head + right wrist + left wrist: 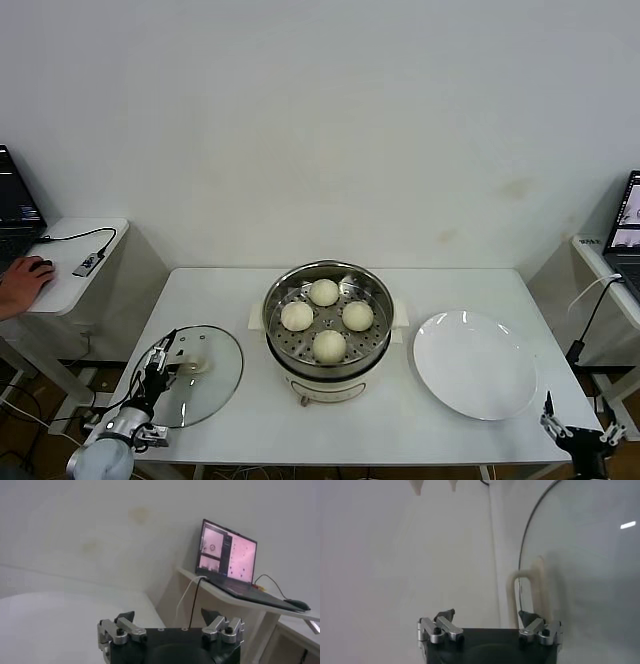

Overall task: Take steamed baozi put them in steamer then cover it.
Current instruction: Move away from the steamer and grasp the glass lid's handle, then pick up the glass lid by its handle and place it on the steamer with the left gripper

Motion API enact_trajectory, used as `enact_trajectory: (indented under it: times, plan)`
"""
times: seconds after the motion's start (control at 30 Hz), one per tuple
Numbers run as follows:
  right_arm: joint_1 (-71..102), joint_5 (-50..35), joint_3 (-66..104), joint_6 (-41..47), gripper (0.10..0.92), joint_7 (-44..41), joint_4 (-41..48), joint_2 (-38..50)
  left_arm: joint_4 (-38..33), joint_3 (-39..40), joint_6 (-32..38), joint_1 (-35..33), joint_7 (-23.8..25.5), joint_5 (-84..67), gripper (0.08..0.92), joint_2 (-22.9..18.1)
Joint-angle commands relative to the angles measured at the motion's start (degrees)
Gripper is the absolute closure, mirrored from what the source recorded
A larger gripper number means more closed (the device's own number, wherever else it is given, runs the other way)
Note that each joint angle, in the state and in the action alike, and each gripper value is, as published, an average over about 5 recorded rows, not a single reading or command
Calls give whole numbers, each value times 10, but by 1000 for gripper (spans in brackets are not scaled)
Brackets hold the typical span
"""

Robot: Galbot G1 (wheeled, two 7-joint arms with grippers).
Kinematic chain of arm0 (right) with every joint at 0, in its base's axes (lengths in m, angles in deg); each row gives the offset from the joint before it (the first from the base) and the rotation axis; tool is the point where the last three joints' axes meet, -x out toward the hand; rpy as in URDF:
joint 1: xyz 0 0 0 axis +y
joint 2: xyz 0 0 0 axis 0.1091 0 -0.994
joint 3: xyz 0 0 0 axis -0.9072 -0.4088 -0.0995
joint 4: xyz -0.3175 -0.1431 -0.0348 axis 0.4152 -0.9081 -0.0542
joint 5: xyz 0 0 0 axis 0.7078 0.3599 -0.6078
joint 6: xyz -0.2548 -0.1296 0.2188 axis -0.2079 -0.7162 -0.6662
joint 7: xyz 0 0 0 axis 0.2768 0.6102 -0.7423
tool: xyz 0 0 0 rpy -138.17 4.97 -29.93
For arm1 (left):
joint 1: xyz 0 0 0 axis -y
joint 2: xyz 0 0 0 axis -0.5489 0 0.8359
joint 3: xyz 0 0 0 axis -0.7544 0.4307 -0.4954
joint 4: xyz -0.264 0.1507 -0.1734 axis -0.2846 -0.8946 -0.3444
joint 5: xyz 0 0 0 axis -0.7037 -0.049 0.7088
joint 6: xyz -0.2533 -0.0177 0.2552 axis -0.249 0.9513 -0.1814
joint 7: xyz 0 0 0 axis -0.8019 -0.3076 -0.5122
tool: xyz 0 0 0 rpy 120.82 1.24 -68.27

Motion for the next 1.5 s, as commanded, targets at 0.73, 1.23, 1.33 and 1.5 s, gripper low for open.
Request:
enact_trajectory:
  times: [0.73,1.23,1.33,1.5]
  plan:
    - [12,18,-45,-11,203,-8,-25,11,-142,-32,-21,-81,-2,-100,854,23]
    - [34,36,-101,-29,203,-24,-28,13,-443,-74,-203,-123,162,-235,854,106]
    - [35,45,-109,-31,203,-26,-32,9,-465,-19,-219,-93,173,-222,854,124]
    - [33,60,-114,-31,203,-26,-39,1,-464,107,-242,-18,194,-179,854,129]
